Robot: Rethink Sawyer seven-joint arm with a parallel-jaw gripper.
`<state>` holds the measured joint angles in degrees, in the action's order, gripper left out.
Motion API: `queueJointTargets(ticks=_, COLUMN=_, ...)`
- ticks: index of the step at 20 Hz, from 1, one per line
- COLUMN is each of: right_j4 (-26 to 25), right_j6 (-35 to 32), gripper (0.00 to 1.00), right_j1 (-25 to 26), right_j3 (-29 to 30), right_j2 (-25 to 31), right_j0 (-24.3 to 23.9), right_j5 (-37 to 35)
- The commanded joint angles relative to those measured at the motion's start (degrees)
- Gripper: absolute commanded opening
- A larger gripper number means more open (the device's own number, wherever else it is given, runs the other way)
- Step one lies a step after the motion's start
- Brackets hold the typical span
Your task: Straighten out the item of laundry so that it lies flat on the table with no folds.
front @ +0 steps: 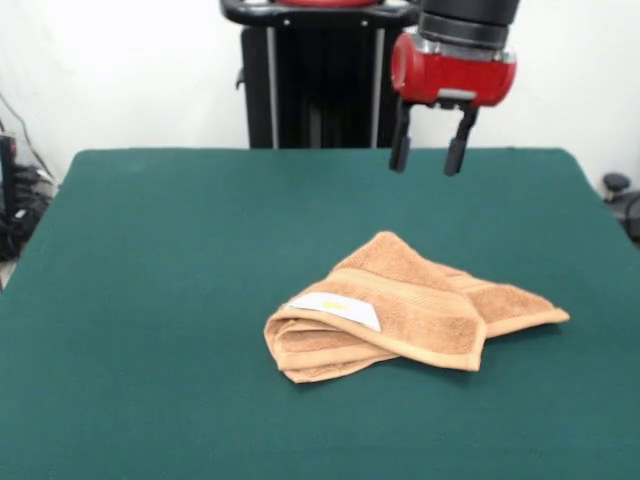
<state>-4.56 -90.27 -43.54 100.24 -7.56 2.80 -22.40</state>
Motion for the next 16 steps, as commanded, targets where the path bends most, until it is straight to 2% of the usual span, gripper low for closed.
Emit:
queueJointTargets(ticks=1, right_j4=4.54, right_j6=-13.89, gripper=1.0, right_j1=2.05, right_j3=13.57, right_j2=7.82, right_j0=-4.29, right_j5=7.59)
queueJointTargets(ticks=8, right_j4=4.82, right_j6=-13.4, gripper=1.0, right_j1=5.42, right_j3=14.37, right_j2=11.08, right_j0=-7.61, right_j5=13.21)
queueJointTargets(ticks=16, right_j4=6.63, right_j6=-11.32, gripper=1.0, right_j1=9.96, right_j3=13.42, right_j2=16.94, right_j0=-12.1, right_j5=11.03)
